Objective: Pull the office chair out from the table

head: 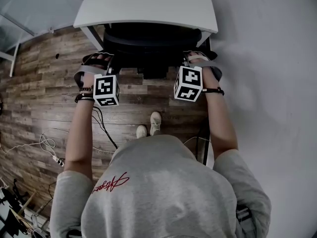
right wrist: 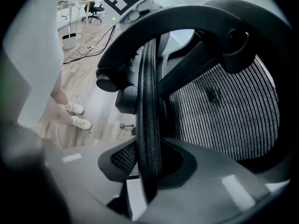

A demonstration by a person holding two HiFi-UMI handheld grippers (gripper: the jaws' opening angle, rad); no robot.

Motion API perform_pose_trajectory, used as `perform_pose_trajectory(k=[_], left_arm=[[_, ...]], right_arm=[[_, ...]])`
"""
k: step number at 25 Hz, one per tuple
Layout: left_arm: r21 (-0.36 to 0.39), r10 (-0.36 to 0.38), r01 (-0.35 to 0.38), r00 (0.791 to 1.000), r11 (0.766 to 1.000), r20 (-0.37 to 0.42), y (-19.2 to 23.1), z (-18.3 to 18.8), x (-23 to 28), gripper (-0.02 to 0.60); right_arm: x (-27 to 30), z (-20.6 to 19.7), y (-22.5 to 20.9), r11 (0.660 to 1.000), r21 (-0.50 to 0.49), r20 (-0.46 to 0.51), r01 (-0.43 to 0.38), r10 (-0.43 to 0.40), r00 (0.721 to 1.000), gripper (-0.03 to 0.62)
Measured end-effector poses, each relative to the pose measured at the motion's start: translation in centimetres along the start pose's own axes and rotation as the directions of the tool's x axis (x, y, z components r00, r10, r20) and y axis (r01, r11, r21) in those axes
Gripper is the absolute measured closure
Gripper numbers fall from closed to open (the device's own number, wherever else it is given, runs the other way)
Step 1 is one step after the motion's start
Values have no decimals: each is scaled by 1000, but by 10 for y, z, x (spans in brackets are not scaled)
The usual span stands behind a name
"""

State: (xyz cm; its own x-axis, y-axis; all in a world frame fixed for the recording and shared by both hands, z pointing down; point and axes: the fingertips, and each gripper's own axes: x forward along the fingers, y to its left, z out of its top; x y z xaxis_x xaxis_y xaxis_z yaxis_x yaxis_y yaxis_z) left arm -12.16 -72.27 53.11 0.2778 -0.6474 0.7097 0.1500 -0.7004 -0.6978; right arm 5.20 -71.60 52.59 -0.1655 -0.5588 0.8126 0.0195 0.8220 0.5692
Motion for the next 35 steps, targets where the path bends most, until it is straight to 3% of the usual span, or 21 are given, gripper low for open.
perform_pose_trajectory(k=[35], left_arm=[[17,7,-7,1000,1000,4,-35,-9,-32,511]], right_arm=[[-23,26,41,1000,28,-18,-11,12,1000,491]])
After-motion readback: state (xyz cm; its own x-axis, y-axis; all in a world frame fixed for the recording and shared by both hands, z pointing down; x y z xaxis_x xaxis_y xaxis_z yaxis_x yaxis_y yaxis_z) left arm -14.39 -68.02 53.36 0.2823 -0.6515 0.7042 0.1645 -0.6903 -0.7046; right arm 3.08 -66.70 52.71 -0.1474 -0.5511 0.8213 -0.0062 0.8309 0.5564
